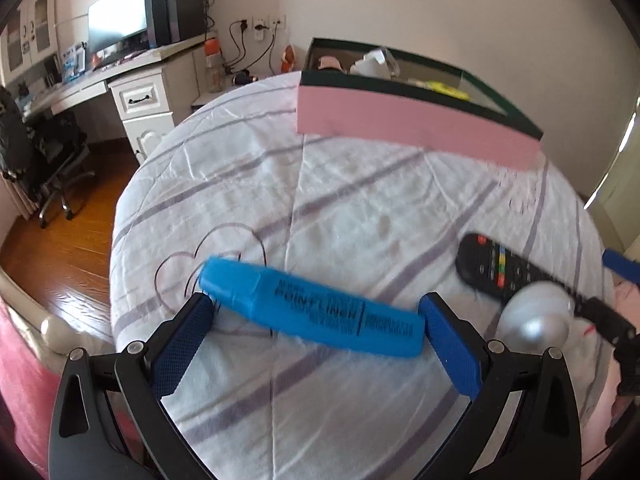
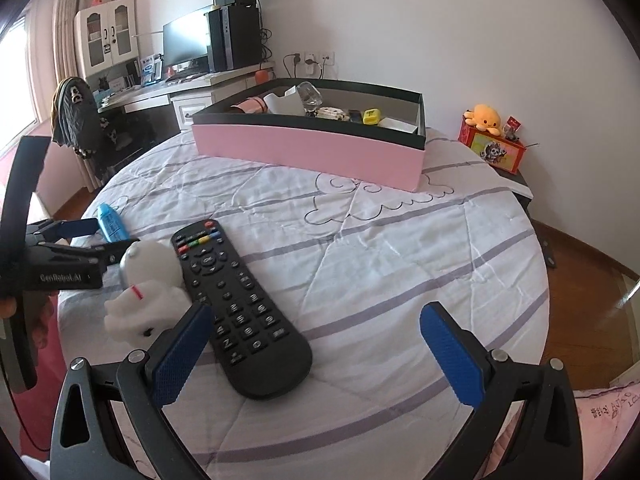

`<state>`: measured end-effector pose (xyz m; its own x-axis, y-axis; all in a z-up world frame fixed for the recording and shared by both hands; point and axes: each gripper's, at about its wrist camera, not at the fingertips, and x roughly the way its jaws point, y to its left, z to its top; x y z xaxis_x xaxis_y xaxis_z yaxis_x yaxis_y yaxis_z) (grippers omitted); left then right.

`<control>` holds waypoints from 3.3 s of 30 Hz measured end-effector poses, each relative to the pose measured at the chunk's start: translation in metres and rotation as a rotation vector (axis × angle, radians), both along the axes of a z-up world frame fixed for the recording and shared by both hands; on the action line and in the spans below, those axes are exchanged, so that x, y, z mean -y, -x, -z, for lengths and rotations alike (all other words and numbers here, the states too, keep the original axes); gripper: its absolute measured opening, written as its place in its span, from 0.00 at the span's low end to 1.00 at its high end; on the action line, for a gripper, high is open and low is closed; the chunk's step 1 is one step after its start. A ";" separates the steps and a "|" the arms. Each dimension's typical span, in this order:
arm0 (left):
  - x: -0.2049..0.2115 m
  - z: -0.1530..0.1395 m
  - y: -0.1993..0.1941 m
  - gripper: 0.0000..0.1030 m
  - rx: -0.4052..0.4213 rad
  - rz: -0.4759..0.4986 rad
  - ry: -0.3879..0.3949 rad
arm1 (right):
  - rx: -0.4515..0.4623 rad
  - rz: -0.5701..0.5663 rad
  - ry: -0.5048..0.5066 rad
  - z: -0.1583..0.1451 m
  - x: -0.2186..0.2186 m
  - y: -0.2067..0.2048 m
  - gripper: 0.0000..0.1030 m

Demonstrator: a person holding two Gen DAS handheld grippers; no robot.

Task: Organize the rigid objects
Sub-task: 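Move the left tool down toward the blue POINT LINER marker, then grasp the blue POINT LINER marker with the left tool and lift it, then carry the marker over the pink box and open the left tool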

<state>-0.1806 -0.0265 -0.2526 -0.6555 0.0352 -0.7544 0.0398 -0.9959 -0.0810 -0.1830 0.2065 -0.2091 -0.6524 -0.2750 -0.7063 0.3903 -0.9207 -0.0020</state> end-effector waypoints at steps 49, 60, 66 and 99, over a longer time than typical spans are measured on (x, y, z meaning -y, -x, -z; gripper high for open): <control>0.047 -0.030 0.056 0.26 -0.085 0.141 0.143 | 0.224 0.203 0.034 -0.013 -0.028 0.226 0.13; 0.023 -0.097 0.113 0.26 -0.200 0.226 0.141 | 0.228 0.203 0.035 -0.013 -0.029 0.228 0.13; -0.022 -0.104 0.160 0.26 -0.171 0.341 0.117 | 0.231 0.203 0.032 -0.014 -0.029 0.228 0.13; 0.038 -0.080 0.173 0.78 -0.065 0.207 0.132 | 0.199 0.210 0.083 -0.021 -0.029 0.216 0.17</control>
